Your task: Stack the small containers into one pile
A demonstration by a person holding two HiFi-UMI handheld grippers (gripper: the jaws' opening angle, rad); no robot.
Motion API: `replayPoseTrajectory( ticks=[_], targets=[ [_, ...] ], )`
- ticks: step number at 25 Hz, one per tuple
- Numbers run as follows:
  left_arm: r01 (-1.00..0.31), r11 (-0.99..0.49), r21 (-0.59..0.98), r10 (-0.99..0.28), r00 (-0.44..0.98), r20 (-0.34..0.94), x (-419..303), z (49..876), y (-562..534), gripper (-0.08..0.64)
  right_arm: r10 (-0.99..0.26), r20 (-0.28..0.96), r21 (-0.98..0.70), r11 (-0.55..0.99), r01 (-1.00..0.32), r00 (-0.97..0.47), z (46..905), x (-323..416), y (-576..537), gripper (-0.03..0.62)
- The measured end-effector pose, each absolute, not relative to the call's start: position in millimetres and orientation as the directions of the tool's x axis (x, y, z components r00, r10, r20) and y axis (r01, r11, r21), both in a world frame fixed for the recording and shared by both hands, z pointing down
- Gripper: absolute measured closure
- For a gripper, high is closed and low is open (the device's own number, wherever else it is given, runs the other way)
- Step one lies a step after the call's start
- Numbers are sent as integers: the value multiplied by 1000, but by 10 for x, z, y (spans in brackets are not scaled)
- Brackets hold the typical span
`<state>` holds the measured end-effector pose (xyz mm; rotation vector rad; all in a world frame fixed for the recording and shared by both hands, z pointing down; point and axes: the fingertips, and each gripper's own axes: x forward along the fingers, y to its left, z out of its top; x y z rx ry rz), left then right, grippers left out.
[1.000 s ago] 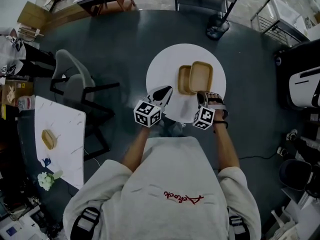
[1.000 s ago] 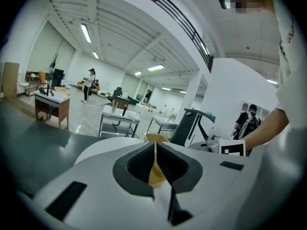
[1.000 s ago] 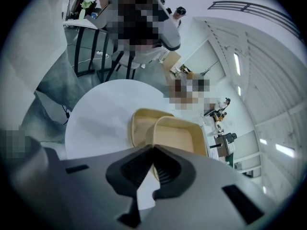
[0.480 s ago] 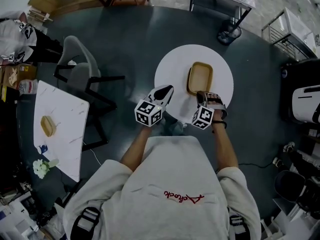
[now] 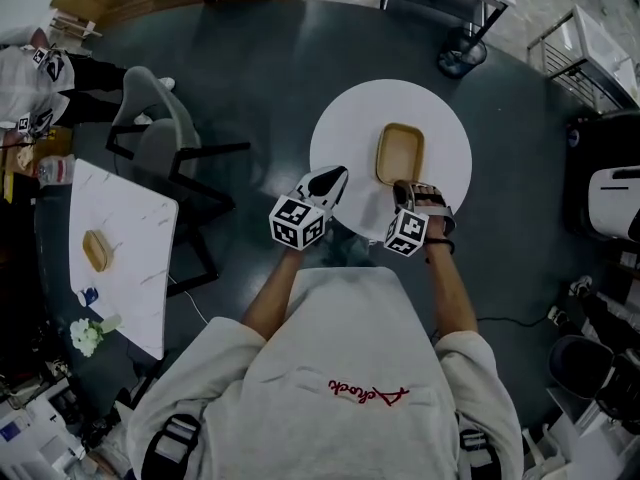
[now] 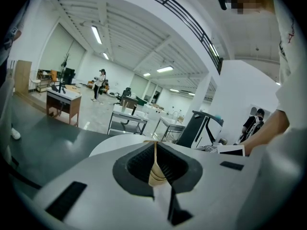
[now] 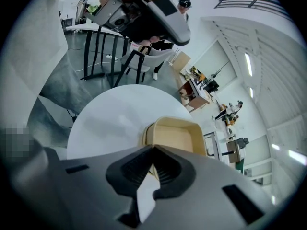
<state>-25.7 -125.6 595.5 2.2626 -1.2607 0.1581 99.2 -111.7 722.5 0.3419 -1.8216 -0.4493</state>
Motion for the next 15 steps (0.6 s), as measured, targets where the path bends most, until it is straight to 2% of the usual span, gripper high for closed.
replayPoseTrajectory(
  ticks=[15],
  targets=[
    [-809,-404,427,-739,564,369,-240,6119,-1329,537,-393,869,405,914,-25,-301,7404,967,-1123,561]
  ],
)
